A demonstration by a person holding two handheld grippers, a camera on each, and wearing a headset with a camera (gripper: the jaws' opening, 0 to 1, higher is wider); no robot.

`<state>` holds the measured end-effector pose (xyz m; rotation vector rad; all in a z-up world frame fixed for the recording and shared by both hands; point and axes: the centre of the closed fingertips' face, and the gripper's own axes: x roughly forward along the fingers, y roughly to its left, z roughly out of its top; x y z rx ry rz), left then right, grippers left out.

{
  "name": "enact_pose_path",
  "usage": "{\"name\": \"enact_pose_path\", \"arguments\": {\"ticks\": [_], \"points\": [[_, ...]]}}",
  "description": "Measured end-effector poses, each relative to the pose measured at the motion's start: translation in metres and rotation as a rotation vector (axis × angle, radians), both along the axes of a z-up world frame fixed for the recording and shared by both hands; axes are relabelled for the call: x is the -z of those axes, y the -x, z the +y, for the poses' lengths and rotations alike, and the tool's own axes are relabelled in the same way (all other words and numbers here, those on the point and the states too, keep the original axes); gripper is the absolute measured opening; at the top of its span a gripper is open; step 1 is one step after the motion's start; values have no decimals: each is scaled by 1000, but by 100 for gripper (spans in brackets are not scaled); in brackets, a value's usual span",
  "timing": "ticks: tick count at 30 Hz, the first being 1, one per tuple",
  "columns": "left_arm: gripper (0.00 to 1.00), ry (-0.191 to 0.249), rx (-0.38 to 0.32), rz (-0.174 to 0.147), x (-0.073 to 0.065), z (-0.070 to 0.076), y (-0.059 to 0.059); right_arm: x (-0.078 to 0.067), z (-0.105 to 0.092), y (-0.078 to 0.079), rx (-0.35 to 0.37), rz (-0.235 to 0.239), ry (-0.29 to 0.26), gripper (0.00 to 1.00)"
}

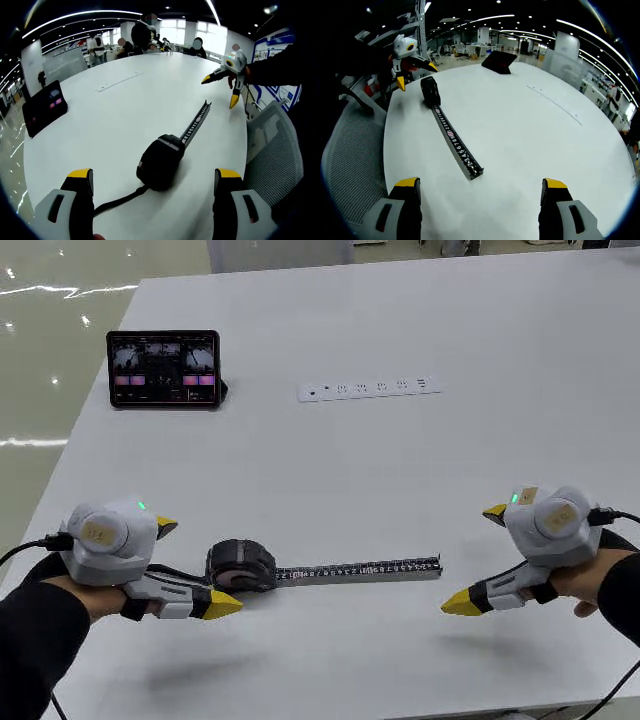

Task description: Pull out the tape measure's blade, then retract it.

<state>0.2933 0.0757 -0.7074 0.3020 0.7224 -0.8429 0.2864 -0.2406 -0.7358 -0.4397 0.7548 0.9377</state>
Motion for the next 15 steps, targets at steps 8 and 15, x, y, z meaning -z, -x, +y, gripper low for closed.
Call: {"name": "enact_pose_path", "arguments": {"ticks": [8, 15], "points": [[99, 103, -117, -27, -8, 9, 4, -10, -8, 8, 66, -59, -47, 99], [99, 73, -176, -43, -6, 31, 11, -15, -23, 23, 113, -44, -110, 99]]}}
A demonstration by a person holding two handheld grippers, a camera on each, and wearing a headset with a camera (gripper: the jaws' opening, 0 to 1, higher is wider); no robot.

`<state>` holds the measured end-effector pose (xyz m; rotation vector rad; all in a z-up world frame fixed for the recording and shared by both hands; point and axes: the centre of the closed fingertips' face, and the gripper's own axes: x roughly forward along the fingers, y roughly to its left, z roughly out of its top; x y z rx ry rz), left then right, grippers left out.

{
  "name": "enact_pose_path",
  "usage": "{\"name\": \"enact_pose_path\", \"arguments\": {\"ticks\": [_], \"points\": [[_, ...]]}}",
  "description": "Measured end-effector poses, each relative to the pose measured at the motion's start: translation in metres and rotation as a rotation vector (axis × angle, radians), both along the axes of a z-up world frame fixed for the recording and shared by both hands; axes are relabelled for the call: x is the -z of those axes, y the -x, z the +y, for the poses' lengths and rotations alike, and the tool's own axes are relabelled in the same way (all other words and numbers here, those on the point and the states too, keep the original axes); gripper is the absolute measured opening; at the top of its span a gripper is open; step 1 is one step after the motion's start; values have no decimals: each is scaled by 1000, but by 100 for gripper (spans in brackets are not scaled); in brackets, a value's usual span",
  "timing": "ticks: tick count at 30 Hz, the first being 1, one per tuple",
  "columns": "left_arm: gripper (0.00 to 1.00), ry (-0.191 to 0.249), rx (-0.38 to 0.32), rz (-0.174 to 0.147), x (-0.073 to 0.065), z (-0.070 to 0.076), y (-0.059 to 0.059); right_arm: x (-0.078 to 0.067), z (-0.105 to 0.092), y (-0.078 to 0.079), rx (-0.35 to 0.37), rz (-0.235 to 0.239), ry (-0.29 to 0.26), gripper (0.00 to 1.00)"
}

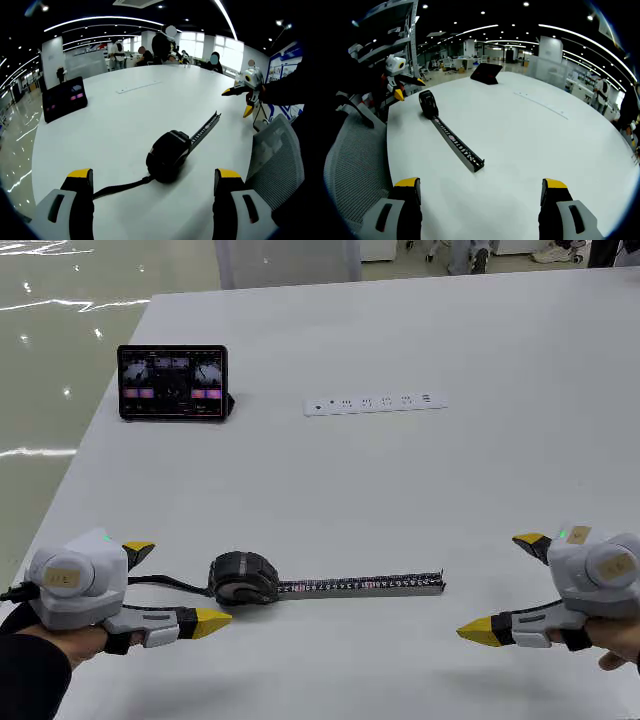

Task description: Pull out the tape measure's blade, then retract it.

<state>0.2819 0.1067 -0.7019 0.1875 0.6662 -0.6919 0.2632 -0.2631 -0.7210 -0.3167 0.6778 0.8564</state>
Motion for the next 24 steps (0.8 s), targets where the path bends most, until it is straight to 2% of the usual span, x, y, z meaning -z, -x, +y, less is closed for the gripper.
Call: {"name": "enact_pose_path", "arguments": {"ticks": [2, 9, 11, 12, 14, 24], "points": [[99, -2, 1, -8, -1, 4, 4, -1, -3, 3, -11, -30, 18, 99], [99, -12, -11, -39, -6, 13, 10, -9, -11, 7, 11, -42, 3, 99], [99, -2, -14, -48, -9, 13, 10, -10, -12, 9, 19, -40, 1, 99], [99, 27, -20, -58, -14, 11, 9, -10, -13, 11, 22, -39, 2, 99], [99, 26, -18, -77, -17, 12, 10, -11, -14, 13, 24, -35, -2, 99], [99, -6, 1, -61, -9, 19, 13, -13, -26, 19, 58, -30, -12, 99]]}}
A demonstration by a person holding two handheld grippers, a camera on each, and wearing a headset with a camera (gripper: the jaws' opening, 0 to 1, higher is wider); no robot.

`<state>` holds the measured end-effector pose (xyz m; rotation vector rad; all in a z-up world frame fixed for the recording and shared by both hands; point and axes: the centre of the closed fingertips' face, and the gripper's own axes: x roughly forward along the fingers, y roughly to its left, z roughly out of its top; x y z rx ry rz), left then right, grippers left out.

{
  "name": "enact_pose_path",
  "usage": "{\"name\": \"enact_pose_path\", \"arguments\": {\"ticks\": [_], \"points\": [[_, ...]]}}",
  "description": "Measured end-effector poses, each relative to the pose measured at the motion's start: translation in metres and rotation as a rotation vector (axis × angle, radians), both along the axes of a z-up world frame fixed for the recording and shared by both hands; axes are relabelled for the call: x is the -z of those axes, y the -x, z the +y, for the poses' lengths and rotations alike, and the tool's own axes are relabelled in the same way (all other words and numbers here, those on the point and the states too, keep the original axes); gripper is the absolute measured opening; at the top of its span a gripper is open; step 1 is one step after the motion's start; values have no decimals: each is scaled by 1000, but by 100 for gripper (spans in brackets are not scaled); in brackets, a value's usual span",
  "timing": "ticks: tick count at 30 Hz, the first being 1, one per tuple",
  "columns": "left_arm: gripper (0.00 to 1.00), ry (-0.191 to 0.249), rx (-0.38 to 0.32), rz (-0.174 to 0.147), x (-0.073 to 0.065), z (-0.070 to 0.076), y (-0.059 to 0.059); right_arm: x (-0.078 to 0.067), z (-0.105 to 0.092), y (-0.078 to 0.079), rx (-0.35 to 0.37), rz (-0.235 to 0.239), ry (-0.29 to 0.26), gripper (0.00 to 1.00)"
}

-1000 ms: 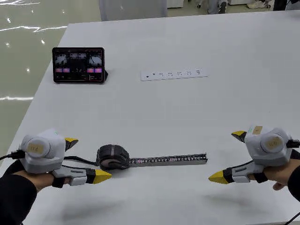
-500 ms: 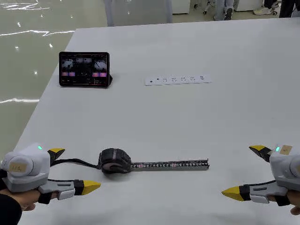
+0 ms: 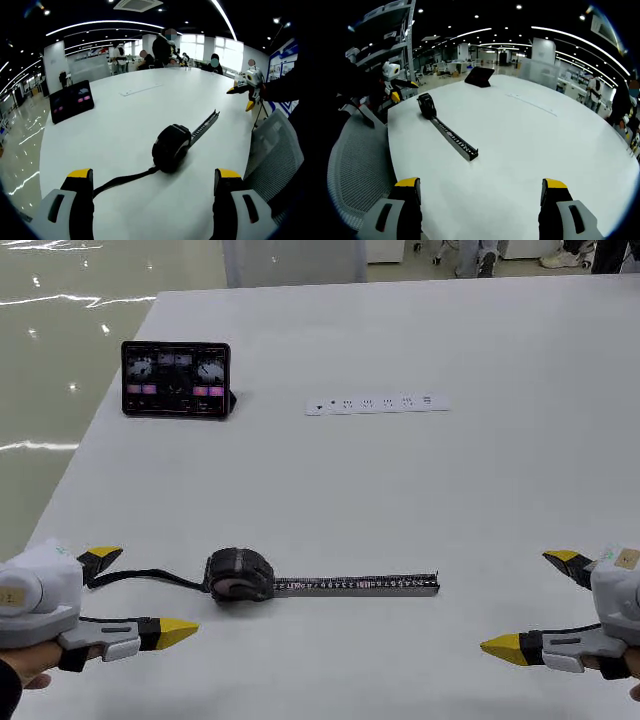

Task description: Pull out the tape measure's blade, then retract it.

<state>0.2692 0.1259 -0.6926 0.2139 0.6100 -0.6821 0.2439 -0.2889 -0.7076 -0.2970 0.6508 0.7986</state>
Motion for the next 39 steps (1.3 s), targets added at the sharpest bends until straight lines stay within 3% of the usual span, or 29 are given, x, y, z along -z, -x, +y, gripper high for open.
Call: {"name": "enact_pose_path", "arguments": {"ticks": [5, 7, 10, 15, 22, 39], "points": [[99, 0, 6, -5, 0, 2, -1, 4, -7, 6, 12, 9, 9, 99], [99, -28, 3, -33, 0, 7, -4, 3, -10, 7, 19, 9, 12, 99], [99, 1, -6, 0, 1, 7, -1, 4, -13, 9, 26, 10, 16, 99], [99, 4, 9, 9, 2, 4, 6, 4, -19, 11, 28, 13, 23, 99], [99, 7, -5, 5, 3, 8, 11, 5, -26, 14, 28, 15, 34, 99], [99, 15, -24, 0, 6, 8, 7, 10, -37, 23, 36, 28, 52, 99]]}}
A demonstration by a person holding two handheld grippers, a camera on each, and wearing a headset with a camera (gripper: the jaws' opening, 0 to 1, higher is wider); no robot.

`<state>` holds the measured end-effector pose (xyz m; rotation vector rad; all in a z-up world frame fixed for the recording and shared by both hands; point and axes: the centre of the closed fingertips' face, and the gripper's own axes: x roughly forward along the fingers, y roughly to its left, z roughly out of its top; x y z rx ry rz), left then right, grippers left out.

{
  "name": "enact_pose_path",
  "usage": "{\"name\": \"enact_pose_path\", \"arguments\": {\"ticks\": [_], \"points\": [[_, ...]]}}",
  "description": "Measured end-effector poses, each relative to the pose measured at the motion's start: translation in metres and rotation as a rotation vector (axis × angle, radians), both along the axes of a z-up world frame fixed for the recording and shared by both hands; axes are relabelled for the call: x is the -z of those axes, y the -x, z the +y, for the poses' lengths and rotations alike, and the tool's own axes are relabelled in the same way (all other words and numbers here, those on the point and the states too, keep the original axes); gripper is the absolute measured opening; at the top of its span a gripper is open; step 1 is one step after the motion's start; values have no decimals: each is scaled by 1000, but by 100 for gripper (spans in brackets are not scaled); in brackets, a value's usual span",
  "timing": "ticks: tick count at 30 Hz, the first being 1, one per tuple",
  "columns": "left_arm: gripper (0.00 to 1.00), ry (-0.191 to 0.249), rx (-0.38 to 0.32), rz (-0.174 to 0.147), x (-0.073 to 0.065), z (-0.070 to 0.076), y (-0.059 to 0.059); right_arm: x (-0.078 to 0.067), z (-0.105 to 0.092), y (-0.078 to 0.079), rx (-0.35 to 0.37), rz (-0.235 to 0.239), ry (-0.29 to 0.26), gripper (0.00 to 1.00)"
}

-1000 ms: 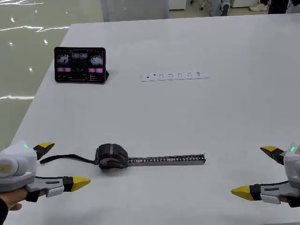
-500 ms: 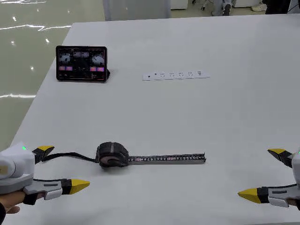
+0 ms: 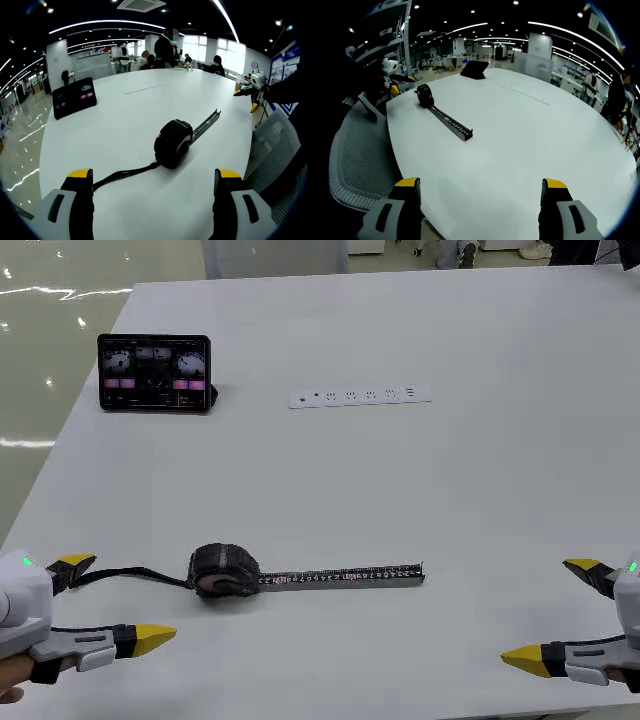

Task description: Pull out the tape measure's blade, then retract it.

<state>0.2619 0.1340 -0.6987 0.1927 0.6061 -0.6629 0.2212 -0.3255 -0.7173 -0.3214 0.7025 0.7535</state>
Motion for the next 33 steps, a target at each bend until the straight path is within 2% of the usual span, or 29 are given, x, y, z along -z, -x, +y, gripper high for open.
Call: {"name": "enact_pose_path", "arguments": {"ticks": [6, 10, 12, 16, 19, 23, 27, 31, 33], "points": [[99, -9, 5, 9, 3, -1, 2, 1, -1, 1, 6, 7, -3, 99], [99, -17, 2, 3, 2, 0, 1, 2, 0, 1, -15, -18, 17, 99], [99, -22, 0, -3, 2, 0, -1, 5, -2, 1, -39, -33, 65, 99], [99, -26, -4, -12, 0, 0, -4, 7, 0, 2, -50, -8, 56, 99], [99, -21, -9, -13, 0, -2, -4, 6, -1, -4, -41, -2, 49, 99], [99, -8, -41, 8, 1, -3, -4, 2, -3, -9, -28, -10, 53, 99], [99, 40, -73, 27, -1, -9, -3, 0, -3, -13, -22, -10, 59, 99], [99, 47, -81, 11, -3, -16, -1, -1, -2, -16, -31, -12, 65, 99], [99, 33, -92, 23, 0, -18, -1, 2, -2, -15, -41, 4, 78, 99]]}}
